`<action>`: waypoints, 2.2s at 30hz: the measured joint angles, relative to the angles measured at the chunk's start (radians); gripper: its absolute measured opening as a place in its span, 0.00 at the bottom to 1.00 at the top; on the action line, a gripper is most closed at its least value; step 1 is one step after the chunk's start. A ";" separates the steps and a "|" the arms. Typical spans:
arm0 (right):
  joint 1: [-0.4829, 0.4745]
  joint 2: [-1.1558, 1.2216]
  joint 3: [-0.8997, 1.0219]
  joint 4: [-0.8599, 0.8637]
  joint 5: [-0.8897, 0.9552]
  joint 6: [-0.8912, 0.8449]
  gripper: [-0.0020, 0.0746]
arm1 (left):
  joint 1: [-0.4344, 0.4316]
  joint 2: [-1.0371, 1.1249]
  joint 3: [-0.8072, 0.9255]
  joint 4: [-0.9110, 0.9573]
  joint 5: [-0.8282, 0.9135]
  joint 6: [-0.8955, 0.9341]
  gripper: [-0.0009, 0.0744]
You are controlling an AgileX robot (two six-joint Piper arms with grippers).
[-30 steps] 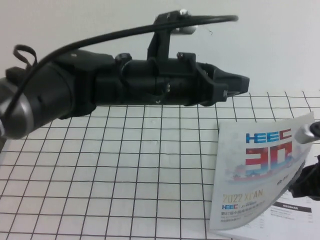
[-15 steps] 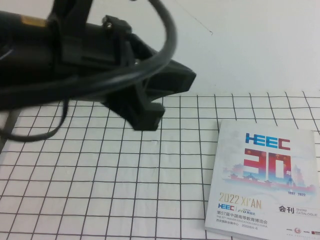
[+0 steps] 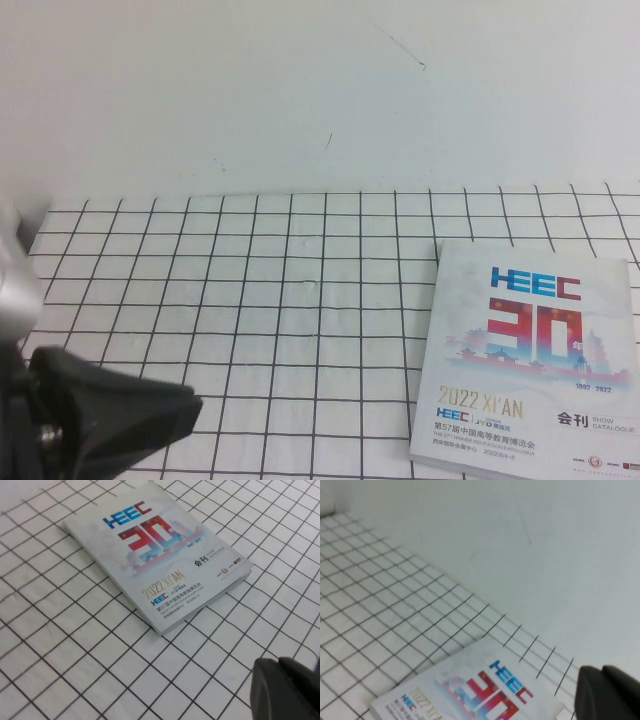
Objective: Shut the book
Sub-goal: 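Close the open booklet and leave it lying on the table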
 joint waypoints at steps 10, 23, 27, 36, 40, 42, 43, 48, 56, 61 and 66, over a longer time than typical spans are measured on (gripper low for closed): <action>0.000 -0.207 0.123 -0.012 -0.047 0.099 0.02 | 0.000 -0.303 0.416 0.055 -0.306 -0.144 0.01; 0.000 -0.207 0.347 -0.012 -0.169 0.131 0.02 | 0.000 -0.322 0.616 0.081 -0.548 -0.150 0.01; 0.000 -0.207 0.401 -0.012 -0.169 0.133 0.02 | 0.000 -0.322 0.616 0.080 -0.460 -0.152 0.01; 0.000 -0.207 0.537 -0.012 -0.173 0.133 0.02 | 0.000 -0.322 0.616 0.173 -0.336 -0.096 0.01; 0.000 -0.207 0.569 -0.012 -0.190 0.133 0.02 | 0.000 -0.343 0.629 0.289 -0.328 -0.036 0.01; 0.000 -0.207 0.573 -0.012 -0.197 0.133 0.02 | 0.000 -0.383 0.649 0.303 -0.324 -0.026 0.01; 0.000 -0.207 0.573 -0.012 -0.197 0.133 0.02 | 0.000 -0.402 0.658 0.306 -0.326 -0.023 0.01; 0.000 -0.207 0.573 -0.010 -0.205 0.133 0.02 | 0.000 -0.512 0.718 0.320 -0.398 -0.010 0.01; 0.000 -0.207 0.573 -0.010 -0.209 0.133 0.02 | 0.036 -0.602 0.851 0.334 -0.713 -0.086 0.01; 0.000 -0.207 0.573 -0.008 -0.209 0.133 0.02 | 0.116 -0.655 0.915 0.355 -0.776 -0.167 0.01; 0.000 -0.207 0.573 -0.008 -0.209 0.133 0.02 | 0.231 -0.708 0.962 0.367 -0.783 -0.231 0.01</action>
